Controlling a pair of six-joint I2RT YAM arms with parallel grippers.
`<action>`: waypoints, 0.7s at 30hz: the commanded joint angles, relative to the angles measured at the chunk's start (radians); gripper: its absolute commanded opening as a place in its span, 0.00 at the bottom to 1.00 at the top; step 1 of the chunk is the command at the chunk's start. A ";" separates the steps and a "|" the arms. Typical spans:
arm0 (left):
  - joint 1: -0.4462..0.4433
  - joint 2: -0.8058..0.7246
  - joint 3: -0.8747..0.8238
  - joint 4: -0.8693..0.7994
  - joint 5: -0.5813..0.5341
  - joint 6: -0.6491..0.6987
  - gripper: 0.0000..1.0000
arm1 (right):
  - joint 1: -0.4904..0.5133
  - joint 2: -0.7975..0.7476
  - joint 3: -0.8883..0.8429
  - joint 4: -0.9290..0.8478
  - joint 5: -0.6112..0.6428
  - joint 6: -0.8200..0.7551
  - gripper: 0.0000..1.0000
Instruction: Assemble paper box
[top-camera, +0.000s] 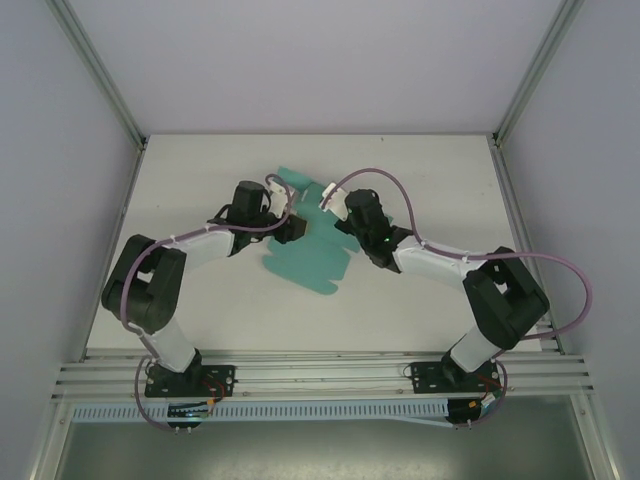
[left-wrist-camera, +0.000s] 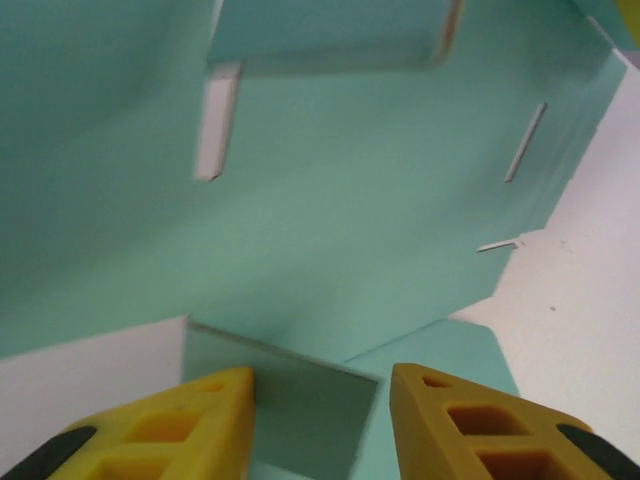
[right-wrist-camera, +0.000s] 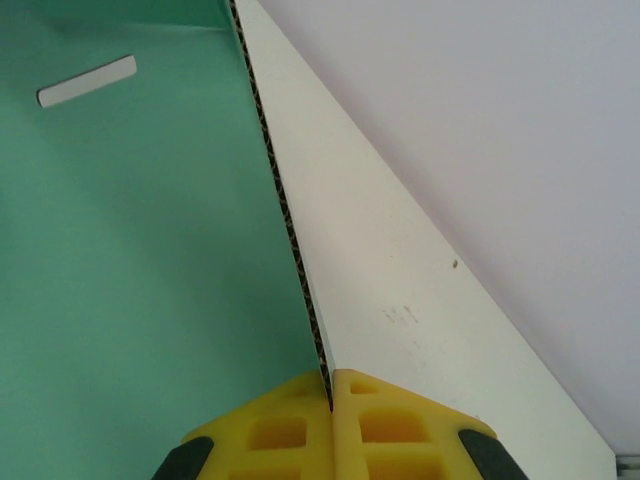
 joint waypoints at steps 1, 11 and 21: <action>-0.030 0.054 0.062 0.069 0.139 -0.021 0.44 | 0.041 0.009 0.028 0.039 -0.100 0.056 0.00; -0.030 0.166 0.105 0.059 0.125 -0.042 0.47 | 0.048 0.004 0.002 0.057 -0.135 0.071 0.00; -0.030 0.062 0.046 0.105 0.161 -0.095 0.58 | 0.036 0.013 0.007 0.053 -0.051 -0.052 0.00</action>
